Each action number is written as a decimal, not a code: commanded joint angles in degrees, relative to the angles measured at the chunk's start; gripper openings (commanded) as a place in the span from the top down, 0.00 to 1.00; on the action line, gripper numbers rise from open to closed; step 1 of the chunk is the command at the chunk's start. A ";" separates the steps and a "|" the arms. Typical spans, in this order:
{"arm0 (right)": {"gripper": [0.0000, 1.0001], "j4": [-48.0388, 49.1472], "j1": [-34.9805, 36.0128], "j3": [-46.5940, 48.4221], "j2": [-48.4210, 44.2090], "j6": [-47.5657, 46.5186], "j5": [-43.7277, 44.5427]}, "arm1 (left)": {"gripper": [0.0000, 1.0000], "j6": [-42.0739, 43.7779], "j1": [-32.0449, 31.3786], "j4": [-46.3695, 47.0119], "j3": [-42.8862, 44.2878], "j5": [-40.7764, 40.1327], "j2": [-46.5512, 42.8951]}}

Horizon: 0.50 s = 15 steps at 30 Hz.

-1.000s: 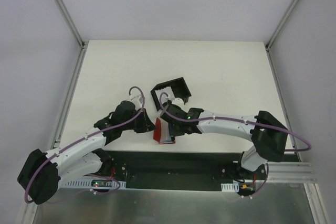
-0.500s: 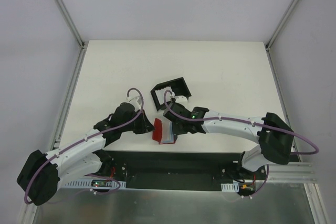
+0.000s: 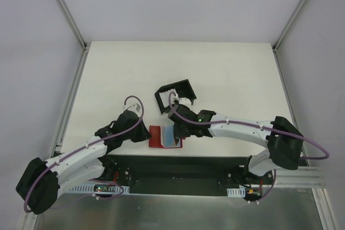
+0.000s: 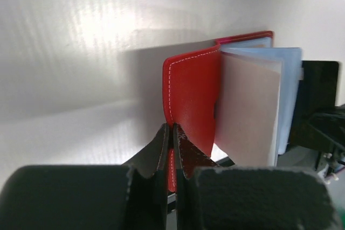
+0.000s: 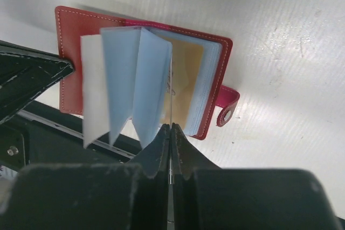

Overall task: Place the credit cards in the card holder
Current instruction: Turn over the card slot in the card holder.

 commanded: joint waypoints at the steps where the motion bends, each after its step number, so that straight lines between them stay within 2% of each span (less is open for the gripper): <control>1: 1.00 2.16 0.01 1.24 -1.75 -0.58 -2.12 | 1.00 0.47 -0.26 -5.32 -1.73 -3.36 -0.80; 10: 1.00 -1.10 -0.52 1.34 -2.80 -0.58 1.84 | 1.00 0.47 -0.26 -5.32 -2.17 -3.80 -0.28; 15: 1.00 7.42 -1.05 -0.77 -2.63 -0.58 -6.49 | 1.00 0.12 -0.26 -4.97 -2.17 -3.45 2.18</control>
